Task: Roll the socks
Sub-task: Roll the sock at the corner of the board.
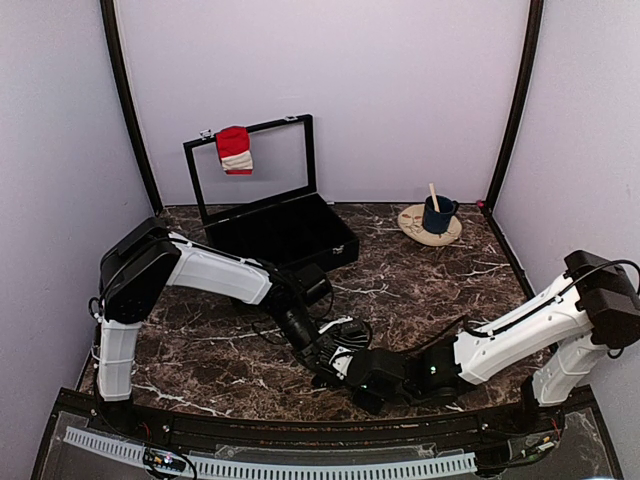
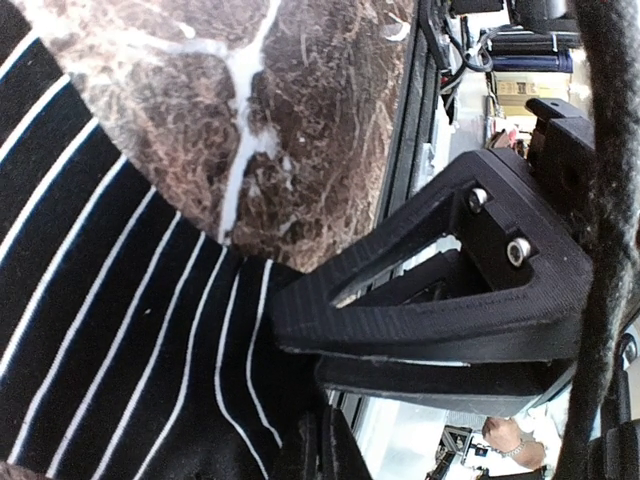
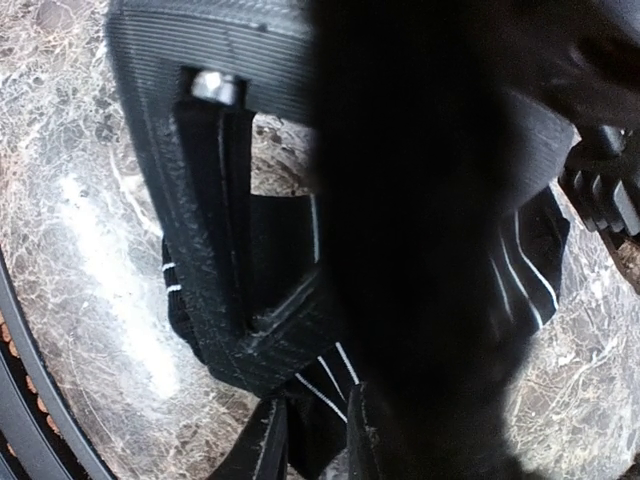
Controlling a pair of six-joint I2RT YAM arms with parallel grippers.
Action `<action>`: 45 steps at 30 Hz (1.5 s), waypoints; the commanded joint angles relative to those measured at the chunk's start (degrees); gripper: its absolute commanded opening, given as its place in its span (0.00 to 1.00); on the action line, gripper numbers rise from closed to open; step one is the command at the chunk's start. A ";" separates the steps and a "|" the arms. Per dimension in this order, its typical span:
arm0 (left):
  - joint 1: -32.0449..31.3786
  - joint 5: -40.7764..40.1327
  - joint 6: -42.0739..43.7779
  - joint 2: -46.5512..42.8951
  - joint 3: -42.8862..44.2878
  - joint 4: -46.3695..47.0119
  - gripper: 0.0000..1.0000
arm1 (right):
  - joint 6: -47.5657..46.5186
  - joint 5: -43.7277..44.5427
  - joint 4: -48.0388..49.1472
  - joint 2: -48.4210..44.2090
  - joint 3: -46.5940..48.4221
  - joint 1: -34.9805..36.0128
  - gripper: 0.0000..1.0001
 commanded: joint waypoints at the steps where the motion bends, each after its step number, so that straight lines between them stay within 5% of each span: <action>1: 0.19 -2.39 -0.81 -0.60 0.40 -0.05 0.06 | 1.09 -0.88 0.96 0.05 -1.08 -0.56 0.19; 12: 0.36 -8.49 -5.30 -4.67 -4.41 6.39 0.33 | 2.77 -1.94 0.21 -1.04 -2.26 -0.59 0.07; 19: 0.41 -10.27 -8.45 -8.14 -8.13 11.35 0.37 | 3.36 -3.27 1.11 -1.00 -3.15 -1.47 0.00; 45: 0.26 -23.97 -18.03 -25.81 -27.07 32.51 0.39 | 5.81 -19.49 -0.21 -4.18 -2.36 -8.00 0.00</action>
